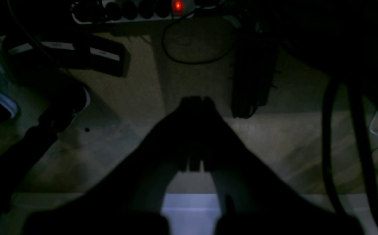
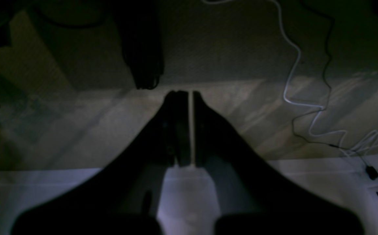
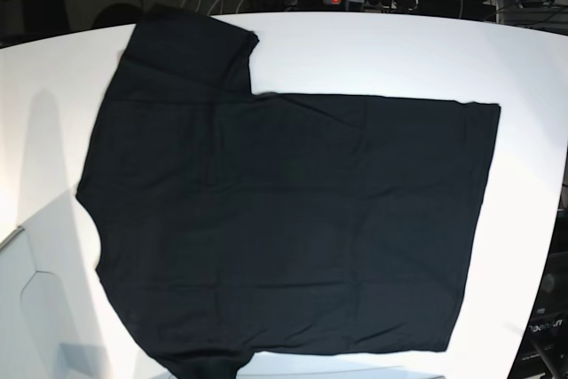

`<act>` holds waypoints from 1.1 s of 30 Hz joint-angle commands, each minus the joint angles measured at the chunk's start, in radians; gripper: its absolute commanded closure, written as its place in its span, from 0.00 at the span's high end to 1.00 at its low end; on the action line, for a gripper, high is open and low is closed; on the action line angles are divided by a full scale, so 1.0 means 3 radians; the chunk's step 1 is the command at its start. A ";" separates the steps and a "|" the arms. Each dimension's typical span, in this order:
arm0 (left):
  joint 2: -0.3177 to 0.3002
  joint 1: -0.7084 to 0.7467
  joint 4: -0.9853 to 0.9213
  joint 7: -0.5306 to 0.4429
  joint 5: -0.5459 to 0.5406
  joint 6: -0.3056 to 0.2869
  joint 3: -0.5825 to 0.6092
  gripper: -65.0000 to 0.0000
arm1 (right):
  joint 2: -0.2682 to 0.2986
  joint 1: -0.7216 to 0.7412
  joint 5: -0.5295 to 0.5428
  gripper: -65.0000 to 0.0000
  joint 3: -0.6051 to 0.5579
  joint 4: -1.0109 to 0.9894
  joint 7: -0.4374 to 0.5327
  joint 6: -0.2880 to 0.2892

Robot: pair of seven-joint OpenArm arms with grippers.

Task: Fold the T-shirt properly
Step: 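Move both grippers down toward the shirt's shoulder corners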

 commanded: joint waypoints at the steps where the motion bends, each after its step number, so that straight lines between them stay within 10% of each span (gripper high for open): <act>1: 0.0002 0.0011 0.0010 -0.0014 -0.0010 0.0027 -0.0004 0.00 | 0.0001 -0.0021 0.0010 0.00 -0.0008 0.0006 -0.0008 0.0052; 18: -0.0019 0.0077 0.0020 -0.0024 -0.0005 0.0032 -0.0004 0.00 | -0.0004 -0.0072 0.0010 0.00 -0.0003 0.0011 0.0022 0.0057; 33: -0.0331 0.1448 0.2148 -0.0009 -0.0010 0.0027 -0.0004 0.00 | -0.0009 -0.1392 0.0010 0.00 -0.0003 0.1939 -0.0008 0.0057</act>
